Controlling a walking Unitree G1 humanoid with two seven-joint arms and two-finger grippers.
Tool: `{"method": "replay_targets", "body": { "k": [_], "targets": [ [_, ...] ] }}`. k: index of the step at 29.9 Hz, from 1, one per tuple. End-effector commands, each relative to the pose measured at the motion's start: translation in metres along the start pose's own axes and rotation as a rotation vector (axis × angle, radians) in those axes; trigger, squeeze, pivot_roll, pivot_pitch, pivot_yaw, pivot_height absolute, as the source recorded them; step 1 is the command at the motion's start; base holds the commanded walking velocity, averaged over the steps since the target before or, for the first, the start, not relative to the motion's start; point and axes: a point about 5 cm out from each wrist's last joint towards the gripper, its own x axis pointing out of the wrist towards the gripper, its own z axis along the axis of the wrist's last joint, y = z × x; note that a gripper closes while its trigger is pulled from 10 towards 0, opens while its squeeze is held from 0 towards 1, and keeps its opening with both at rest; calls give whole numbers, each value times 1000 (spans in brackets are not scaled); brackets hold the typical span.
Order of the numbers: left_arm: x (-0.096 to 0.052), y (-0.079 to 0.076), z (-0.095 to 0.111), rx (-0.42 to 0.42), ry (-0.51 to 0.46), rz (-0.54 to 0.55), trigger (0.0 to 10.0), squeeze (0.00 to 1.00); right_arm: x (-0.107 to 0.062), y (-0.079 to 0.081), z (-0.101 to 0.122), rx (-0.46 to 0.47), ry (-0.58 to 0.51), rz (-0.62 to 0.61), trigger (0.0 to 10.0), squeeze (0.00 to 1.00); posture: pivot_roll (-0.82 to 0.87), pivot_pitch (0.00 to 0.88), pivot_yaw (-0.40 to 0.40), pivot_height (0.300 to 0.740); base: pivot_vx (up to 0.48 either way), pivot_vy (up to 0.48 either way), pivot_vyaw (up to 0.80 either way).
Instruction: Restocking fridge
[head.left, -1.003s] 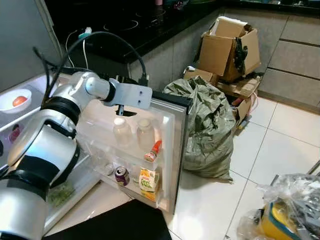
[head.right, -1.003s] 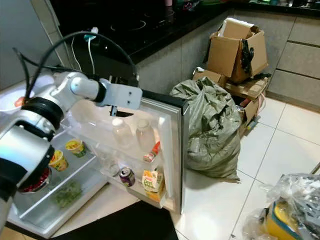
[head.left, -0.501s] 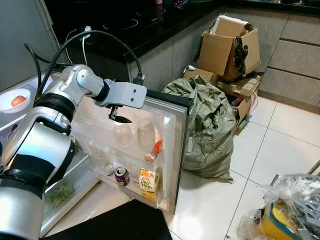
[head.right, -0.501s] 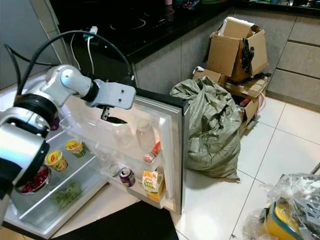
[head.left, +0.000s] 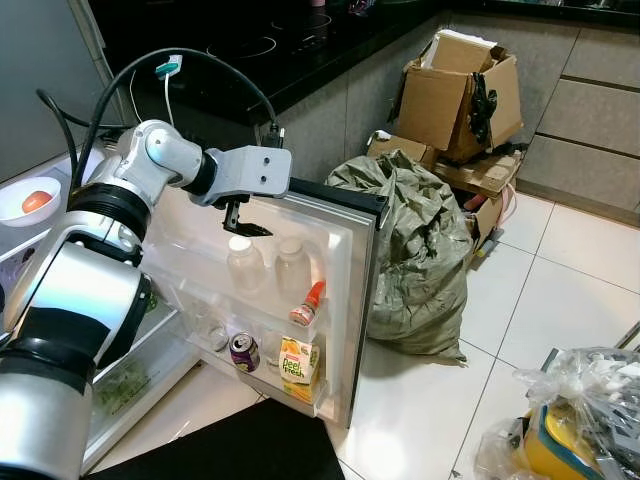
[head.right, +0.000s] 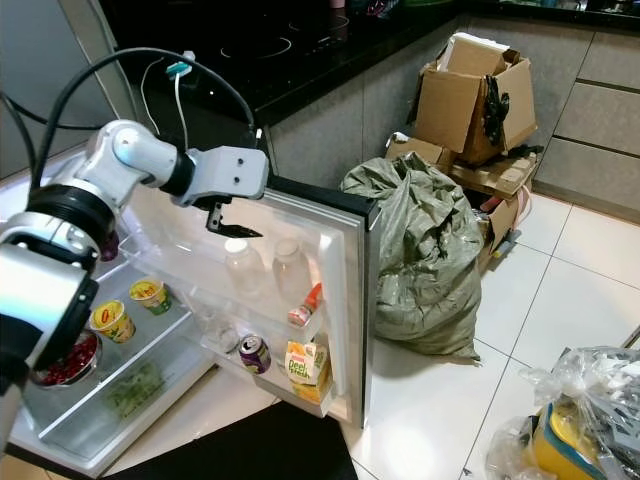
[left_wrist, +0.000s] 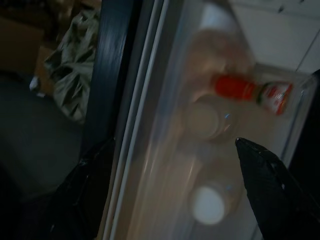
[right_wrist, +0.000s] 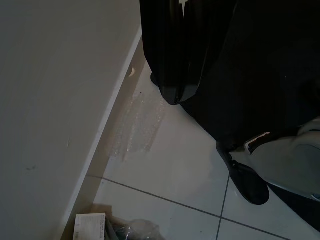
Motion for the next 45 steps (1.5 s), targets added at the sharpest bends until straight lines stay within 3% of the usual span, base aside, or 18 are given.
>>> {"method": "replay_targets", "body": {
  "k": [1,2,3,8,9,10,11,12,13,18,19,22,24,26,28,29,36,45],
  "targets": [
    [-3,9,13,-11,-86,20,10000,0,-1,1,-7,15,23,-3,10000,0,-192,70,55,740,0,0,0],
    [-3,9,13,-11,-86,20,10000,0,-1,1,-7,15,23,-3,10000,0,-192,70,55,740,0,0,0],
    [-4,18,25,-86,-226,94,10000,0,-1,1,-7,13,24,-1,10000,0,-190,72,53,740,0,0,0],
    [-4,27,30,-183,-317,204,9216,0,-1,1,-8,10,25,0,10000,0,-190,73,54,740,0,0,0],
    [-5,30,30,-228,-341,252,2667,0,-1,1,-8,9,25,0,10000,0,-192,77,53,740,0,0,0],
    [-5,30,30,-228,-341,252,2667,0,-1,1,-8,9,25,0,10000,0,-192,77,53,740,0,0,0],
    [-6,34,29,-271,-355,311,0,0,-1,1,-8,7,25,1,10000,0,-193,78,52,740,0,0,0],
    [-6,34,29,-271,-355,311,0,0,-1,1,-8,7,25,1,10000,0,-193,78,52,740,0,0,0],
    [-9,41,20,-340,-292,515,0,0,-1,1,-9,2,27,0,10000,0,-194,84,52,740,0,0,0],
    [-9,43,4,-348,-128,711,0,0,-2,-1,-13,-4,34,-2,10000,0,-198,95,54,740,0,0,0],
    [-9,43,4,-348,-128,711,0,0,-2,-1,-13,-4,34,-2,10000,0,-198,95,54,740,0,0,0],
    [4,37,-6,-255,76,768,0,0,-3,-1,-18,-3,43,-3,10000,0,-206,109,63,740,0,0,0],
    [6,37,-6,-249,88,771,0,0,-3,-1,-19,-1,45,-3,10000,0,-208,111,65,740,0,0,0],
    [12,36,-6,-166,169,776,1333,0,-3,0,-21,3,48,-3,10000,0,-214,117,71,740,0,0,0],
    [13,36,-6,-147,185,780,1333,0,-3,0,-22,4,49,-3,10000,0,-215,117,73,740,0,0,0],
    [17,36,-4,-105,210,767,10000,0,-3,0,-23,7,51,-4,10000,0,-218,119,75,740,0,0,0],
    [39,30,4,85,301,646,10000,0,-4,0,-28,22,60,-8,10000,0,-229,125,85,740,0,0,0],
    [50,23,9,150,320,484,10000,0,-5,-1,-32,32,65,-11,10000,0,-240,135,93,740,0,0,0]
  ]
}}
